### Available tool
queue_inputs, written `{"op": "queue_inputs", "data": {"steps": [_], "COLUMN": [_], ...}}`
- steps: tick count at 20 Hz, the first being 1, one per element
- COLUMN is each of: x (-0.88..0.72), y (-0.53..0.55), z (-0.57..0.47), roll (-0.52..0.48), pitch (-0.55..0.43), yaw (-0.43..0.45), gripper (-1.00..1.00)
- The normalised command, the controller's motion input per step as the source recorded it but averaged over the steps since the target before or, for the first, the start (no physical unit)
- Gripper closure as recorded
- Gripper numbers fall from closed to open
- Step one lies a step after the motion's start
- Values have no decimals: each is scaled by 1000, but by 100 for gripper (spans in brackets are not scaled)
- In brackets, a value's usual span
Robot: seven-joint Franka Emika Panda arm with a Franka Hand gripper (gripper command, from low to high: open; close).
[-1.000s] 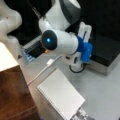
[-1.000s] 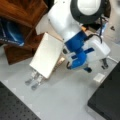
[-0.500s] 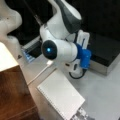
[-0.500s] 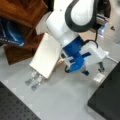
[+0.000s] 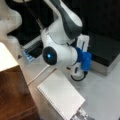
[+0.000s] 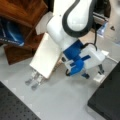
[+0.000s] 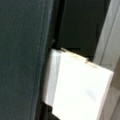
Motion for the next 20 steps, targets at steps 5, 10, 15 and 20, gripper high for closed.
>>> {"op": "queue_inputs", "data": {"steps": [5, 10, 15, 20], "x": [-6, -27, -14, 21], "y": [-85, -40, 20, 52], "z": [-139, -111, -181, -182], "roll": [281, 283, 261, 230], "pitch": [-90, -54, -25, -68], "yaw": [34, 67, 22, -6], "gripper": [-100, -100, -100, -100]}}
